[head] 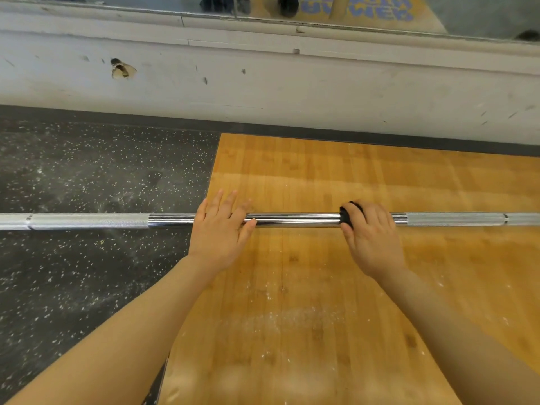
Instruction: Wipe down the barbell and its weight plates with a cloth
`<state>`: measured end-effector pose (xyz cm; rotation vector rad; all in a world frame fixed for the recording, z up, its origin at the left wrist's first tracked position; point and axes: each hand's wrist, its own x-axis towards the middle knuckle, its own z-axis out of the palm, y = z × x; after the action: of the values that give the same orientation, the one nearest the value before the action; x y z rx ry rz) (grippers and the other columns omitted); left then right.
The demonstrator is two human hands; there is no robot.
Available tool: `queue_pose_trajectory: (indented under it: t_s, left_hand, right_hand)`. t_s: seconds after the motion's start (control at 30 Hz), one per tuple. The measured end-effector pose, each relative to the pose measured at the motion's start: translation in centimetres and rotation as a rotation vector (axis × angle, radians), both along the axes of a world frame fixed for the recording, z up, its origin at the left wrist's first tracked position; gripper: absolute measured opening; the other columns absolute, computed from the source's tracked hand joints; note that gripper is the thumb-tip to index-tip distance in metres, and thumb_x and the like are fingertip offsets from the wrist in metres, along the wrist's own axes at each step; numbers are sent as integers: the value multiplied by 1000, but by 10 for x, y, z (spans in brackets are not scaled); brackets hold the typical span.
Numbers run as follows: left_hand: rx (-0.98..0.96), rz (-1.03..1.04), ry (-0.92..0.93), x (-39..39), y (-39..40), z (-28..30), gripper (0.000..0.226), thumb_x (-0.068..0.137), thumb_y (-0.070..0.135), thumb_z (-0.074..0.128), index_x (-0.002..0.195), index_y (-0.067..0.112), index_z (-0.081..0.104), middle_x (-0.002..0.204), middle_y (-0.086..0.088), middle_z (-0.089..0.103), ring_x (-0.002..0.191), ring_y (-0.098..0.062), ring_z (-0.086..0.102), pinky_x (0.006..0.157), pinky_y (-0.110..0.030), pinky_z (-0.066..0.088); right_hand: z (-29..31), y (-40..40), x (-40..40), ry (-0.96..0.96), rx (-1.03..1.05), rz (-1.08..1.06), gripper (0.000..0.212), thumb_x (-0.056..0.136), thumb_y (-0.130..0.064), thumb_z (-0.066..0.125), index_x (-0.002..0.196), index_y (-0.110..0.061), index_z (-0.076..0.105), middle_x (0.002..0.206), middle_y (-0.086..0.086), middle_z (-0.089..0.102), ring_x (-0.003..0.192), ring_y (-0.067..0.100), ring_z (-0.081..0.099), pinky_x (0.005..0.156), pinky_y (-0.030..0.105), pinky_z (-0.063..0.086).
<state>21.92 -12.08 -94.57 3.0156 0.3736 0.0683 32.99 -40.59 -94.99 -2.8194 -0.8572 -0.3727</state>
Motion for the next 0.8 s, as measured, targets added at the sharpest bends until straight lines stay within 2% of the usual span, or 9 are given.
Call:
queue_pose_trajectory:
  t_s: [0.2,0.4,0.53,0.67,0.8]
  left_hand:
    - [2,11,-12,-5,-5,0,74,91,61,-3,149,33,33,159,-2,25,149,-26,12,119,-44,6]
    - [-5,-7,-32,-18,-11,-2,71,94,62,6,143,28,45,158,-6,28,148,-29,17,118,-46,10]
    - [7,-26,-54,-31,-15,-7,69,96,61,10,144,25,45,157,-7,28,147,-31,19,118,-50,15]
    - [40,-39,-69,-48,-20,-15,66,98,61,11,147,26,38,161,-6,19,149,-29,11,118,-51,16]
    - [76,-57,-116,-67,-28,-22,64,99,59,16,148,25,36,160,-8,20,148,-31,14,116,-53,17]
  right_hand:
    - [0,-15,2,0,30,-35,45,98,-36,35,126,-8,56,121,11,54,108,31,47,100,49,39]
    - [-3,-21,-11,-14,44,-27,45,98,-34,35,127,-7,56,123,13,53,108,33,47,99,48,37]
    - [-2,-27,-23,4,56,-10,45,98,-33,34,127,-6,55,124,13,53,109,33,47,101,48,35]
    - [1,-29,-37,12,54,41,44,99,-32,34,128,-7,55,123,12,53,110,30,46,101,48,37]
    - [4,-14,-57,20,36,98,44,99,-33,36,127,-7,57,123,13,56,111,32,51,102,49,39]
